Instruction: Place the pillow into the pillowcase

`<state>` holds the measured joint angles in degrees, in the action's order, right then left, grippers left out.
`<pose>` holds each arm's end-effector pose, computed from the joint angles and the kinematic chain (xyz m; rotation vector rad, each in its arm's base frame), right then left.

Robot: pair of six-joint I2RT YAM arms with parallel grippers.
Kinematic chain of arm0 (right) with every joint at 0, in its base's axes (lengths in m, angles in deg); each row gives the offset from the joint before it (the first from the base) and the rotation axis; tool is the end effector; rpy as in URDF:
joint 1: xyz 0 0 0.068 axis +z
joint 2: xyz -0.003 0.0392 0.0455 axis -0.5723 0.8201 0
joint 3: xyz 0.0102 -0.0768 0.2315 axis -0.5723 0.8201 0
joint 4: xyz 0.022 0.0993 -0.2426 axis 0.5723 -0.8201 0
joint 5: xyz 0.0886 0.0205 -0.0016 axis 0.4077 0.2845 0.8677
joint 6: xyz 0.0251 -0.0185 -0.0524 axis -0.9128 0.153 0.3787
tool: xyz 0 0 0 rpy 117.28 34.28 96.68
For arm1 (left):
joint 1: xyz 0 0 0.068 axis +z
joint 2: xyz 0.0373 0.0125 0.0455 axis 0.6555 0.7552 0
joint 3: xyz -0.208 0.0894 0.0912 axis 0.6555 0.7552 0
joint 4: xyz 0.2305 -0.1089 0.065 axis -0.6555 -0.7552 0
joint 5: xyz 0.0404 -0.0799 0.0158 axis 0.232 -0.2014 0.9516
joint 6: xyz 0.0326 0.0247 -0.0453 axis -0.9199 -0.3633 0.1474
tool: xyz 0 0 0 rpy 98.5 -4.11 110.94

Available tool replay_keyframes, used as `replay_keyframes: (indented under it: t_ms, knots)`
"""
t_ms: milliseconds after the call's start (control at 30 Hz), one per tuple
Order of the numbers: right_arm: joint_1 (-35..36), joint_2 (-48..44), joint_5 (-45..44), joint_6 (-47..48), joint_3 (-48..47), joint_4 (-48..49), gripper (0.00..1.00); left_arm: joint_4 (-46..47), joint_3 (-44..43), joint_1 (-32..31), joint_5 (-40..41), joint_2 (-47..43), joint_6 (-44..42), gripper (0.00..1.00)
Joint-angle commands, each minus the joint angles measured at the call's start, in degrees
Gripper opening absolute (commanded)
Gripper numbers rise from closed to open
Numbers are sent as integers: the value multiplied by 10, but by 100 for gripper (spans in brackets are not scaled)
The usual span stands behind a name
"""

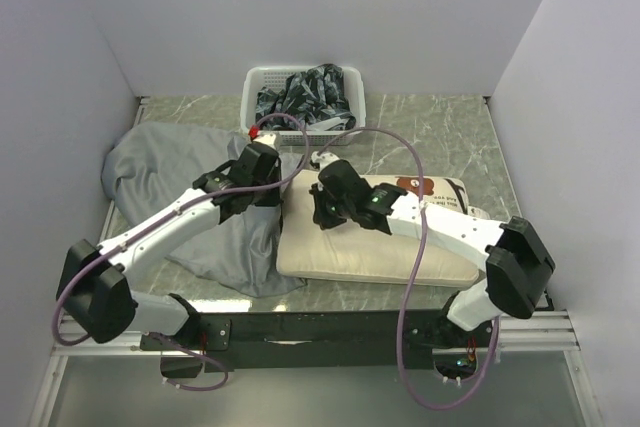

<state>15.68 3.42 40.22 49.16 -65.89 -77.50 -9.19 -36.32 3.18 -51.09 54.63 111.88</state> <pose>0.2114 0.2571 0.2167 -0.5662 2.3762 0.6108 0.2472 -0.1813 0.2421 0.0006 2.3826 -0.3961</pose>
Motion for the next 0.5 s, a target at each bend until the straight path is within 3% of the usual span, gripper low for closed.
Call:
replay_keyframes:
  t_ms: [0,200,467]
  knots:
    - [-22,0,3,42,-55,7,0,-47,-2,1,-34,-49,-66,1]
    - [-49,36,55,66,-109,-13,0,-64,14,1,-69,-85,-95,1]
    - [-67,69,60,31,-127,8,0,-74,27,1,-132,-127,-127,1]
